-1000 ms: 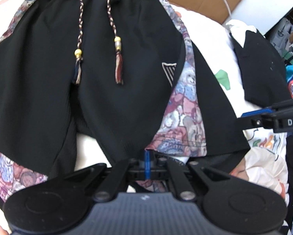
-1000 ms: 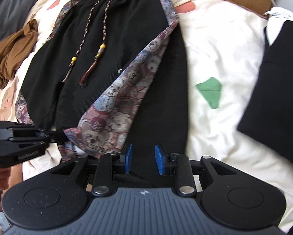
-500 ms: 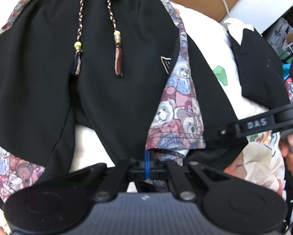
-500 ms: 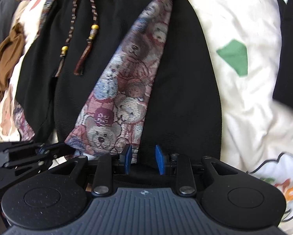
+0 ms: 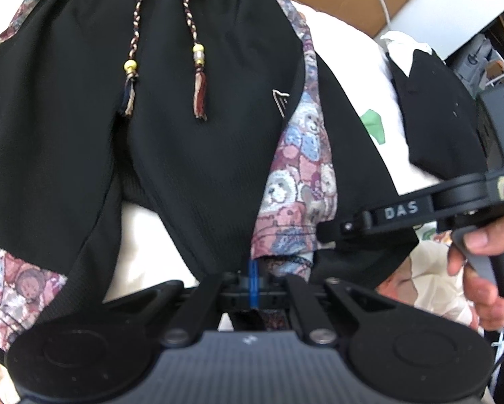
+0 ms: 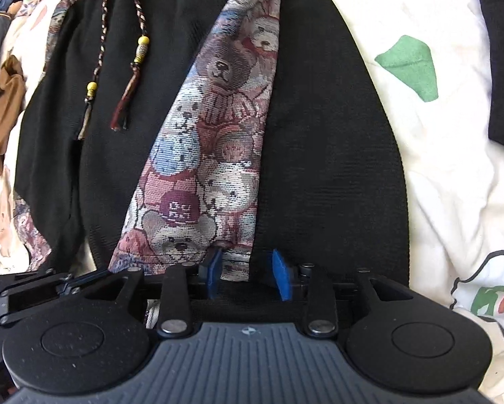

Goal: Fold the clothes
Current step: 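Grasp the floral lining with the right tool while the left tool holds it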

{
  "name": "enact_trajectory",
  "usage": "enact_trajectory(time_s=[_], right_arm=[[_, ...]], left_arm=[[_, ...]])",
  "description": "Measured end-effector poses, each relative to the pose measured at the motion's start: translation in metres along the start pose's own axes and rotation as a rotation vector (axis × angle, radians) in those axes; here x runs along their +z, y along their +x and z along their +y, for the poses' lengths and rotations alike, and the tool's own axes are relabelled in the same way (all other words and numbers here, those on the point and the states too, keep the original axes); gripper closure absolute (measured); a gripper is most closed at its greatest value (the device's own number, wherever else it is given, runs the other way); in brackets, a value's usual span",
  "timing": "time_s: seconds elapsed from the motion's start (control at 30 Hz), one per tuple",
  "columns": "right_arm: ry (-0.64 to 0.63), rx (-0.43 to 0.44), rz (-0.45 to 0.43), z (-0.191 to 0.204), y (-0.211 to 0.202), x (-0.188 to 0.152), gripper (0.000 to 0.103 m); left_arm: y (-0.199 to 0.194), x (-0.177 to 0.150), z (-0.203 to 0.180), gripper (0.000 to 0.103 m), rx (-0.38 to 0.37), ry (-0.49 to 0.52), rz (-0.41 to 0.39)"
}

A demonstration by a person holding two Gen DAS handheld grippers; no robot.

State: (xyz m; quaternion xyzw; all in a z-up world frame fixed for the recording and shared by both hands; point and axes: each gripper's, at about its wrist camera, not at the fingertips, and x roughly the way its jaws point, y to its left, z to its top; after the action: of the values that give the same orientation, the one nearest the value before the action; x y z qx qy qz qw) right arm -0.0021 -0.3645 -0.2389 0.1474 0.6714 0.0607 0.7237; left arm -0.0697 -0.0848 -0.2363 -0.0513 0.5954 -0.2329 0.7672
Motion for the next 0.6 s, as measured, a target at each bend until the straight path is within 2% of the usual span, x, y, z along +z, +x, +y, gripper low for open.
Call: enact_trajectory(time_s=[0.2, 0.27, 0.37, 0.6], right_arm=[[-0.087, -0.070, 0.019, 0.017, 0.008, 0.001, 0.068], [-0.108, -0.086, 0.026, 0.018, 0.008, 0.001, 0.081], [-0.102, -0.070, 0.038, 0.011, 0.004, 0.002, 0.091], [-0.136, -0.069, 0.015, -0.007, -0.021, -0.007, 0.093]], left_arm=[[0.000, -0.001, -0.002, 0.103, -0.009, 0.009, -0.004], [0.001, 0.001, -0.004, 0.103, -0.011, 0.011, -0.006], [-0.001, 0.001, -0.006, 0.102, -0.020, 0.018, -0.012], [-0.003, 0.002, -0.014, 0.100, -0.029, 0.049, -0.017]])
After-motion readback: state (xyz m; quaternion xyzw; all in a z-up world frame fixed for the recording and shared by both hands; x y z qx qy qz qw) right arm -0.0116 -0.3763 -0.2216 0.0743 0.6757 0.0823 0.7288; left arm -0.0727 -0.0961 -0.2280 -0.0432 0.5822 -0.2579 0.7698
